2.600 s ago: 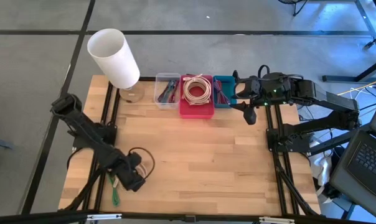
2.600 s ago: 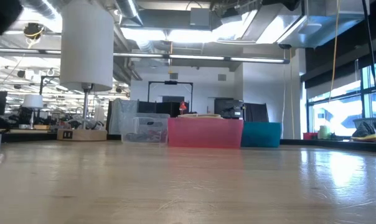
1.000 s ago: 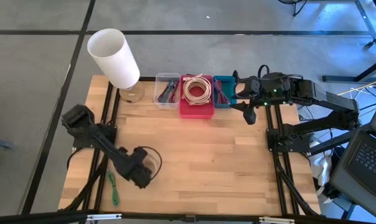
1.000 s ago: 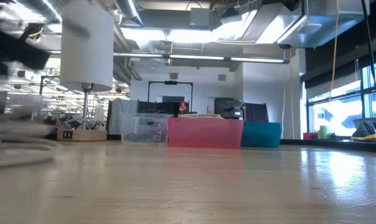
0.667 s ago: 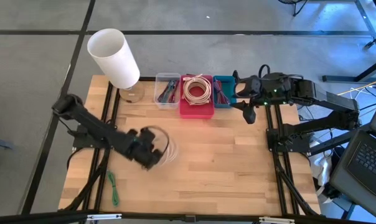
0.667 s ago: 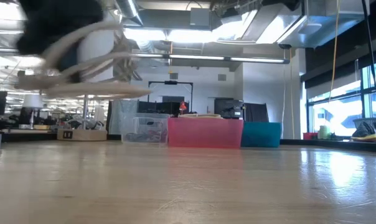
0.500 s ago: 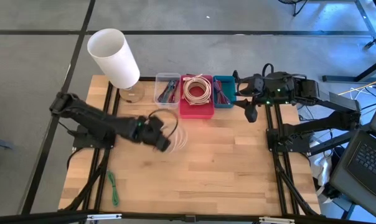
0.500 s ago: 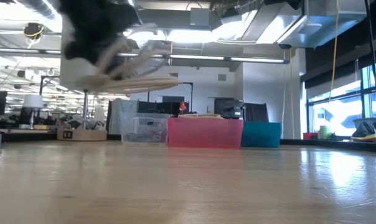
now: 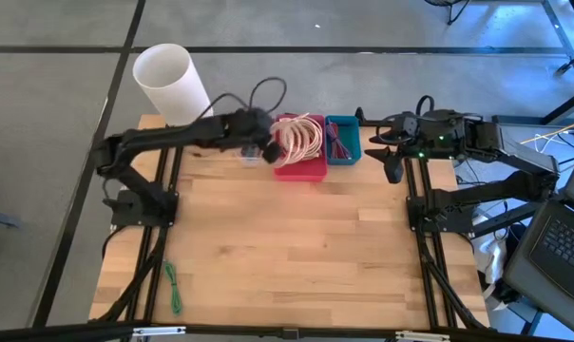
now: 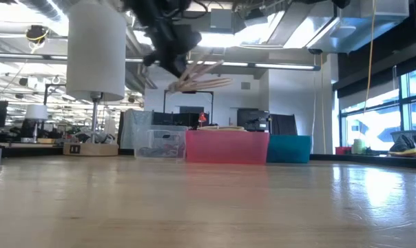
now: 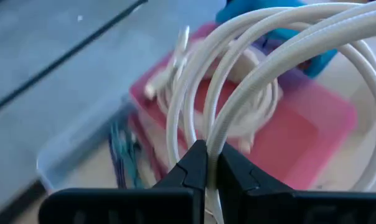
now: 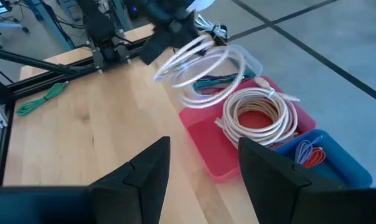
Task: Pick & Place USB Port
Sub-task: Put the brown HDMI cable into the red bin
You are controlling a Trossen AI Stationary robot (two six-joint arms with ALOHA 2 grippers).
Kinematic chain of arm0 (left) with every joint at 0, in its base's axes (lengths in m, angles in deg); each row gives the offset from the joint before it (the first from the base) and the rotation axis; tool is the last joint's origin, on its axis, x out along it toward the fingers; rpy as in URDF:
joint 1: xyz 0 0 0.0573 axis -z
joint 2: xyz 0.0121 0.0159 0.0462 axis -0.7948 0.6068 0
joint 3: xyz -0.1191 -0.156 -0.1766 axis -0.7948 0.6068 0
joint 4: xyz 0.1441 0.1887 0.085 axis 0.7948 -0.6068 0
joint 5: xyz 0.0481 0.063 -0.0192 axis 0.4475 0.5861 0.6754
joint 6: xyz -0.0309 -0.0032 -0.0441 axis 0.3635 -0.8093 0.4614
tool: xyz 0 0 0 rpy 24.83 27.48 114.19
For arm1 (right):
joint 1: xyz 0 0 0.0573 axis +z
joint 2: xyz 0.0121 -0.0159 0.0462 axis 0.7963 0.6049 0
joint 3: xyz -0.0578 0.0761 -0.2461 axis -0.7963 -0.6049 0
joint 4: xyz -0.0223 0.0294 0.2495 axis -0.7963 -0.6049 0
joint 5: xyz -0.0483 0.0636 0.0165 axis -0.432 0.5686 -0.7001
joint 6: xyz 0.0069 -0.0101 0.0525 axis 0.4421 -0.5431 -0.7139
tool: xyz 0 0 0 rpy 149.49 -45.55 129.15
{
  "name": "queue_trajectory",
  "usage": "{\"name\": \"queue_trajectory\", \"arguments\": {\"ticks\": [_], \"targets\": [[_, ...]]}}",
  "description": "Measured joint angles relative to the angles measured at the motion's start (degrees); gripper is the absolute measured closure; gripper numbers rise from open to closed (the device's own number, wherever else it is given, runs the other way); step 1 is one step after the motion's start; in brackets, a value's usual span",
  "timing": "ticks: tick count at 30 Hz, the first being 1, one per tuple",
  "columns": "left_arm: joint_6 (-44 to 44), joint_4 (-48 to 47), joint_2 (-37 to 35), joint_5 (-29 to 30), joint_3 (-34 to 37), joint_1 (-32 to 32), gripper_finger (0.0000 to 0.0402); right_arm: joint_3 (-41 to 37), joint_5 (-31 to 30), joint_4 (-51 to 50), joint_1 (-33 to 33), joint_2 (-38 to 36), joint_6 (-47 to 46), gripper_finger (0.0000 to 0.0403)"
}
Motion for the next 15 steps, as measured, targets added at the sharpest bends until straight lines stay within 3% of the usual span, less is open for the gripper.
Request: {"name": "queue_trajectory", "arguments": {"ticks": [4, 8, 15], "targets": [[-5.5, -0.4, 7.4, -3.8, -7.8, -2.8, 0.0391, 0.0, 0.0, -0.1, 0.0, 0.0, 0.0, 0.021], [-8.1, -3.8, 14.8, -3.1, -14.1, -4.6, 0.0391, 0.0, 0.0, -1.3, 0.0, 0.0, 0.0, 0.021], [-8.6, -5.9, 23.2, -5.1, -18.0, -5.6, 0.0391, 0.0, -0.7, -2.6, 0.0, 0.0, 0.0, 0.021]]}}
